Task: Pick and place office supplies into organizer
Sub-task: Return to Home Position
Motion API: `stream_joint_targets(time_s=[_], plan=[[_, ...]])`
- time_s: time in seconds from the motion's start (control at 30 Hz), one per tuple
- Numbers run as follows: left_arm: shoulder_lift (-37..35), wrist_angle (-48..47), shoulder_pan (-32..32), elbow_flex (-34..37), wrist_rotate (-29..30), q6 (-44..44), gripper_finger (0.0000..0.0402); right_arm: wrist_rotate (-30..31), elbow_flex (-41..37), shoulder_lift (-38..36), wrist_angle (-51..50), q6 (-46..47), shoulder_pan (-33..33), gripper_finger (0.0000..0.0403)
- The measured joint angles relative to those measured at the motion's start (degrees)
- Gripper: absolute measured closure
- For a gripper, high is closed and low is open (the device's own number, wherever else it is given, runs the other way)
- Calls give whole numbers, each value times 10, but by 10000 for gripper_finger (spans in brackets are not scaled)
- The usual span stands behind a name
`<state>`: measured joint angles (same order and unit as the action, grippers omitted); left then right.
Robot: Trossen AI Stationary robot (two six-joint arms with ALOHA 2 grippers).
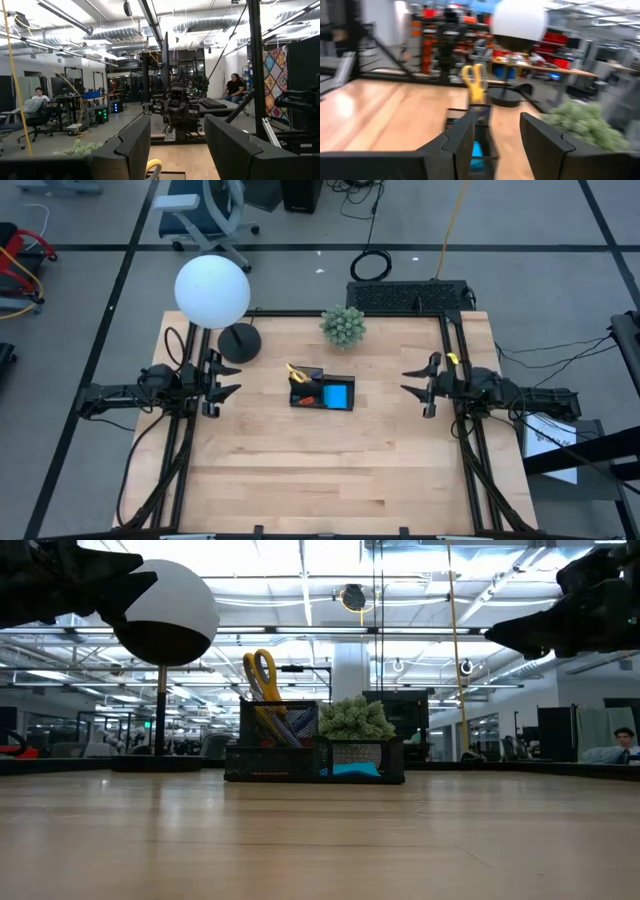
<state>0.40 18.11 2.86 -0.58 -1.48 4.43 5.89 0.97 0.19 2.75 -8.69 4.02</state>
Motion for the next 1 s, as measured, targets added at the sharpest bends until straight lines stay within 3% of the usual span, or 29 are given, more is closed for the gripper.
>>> stream_joint_targets(time_s=[0.13,0.53,0.8,1.0], plan=[[0,0,0,0,0,0,210,-30,0,0,-3,-8,0,250],[0,-15,0,0,-2,4,211,-30,0,0,-13,-23,0,250],[0,-65,0,0,-65,37,211,-29,0,0,-13,-25,0,250],[0,-88,0,0,-45,24,210,-28,0,0,-13,-25,0,250]])
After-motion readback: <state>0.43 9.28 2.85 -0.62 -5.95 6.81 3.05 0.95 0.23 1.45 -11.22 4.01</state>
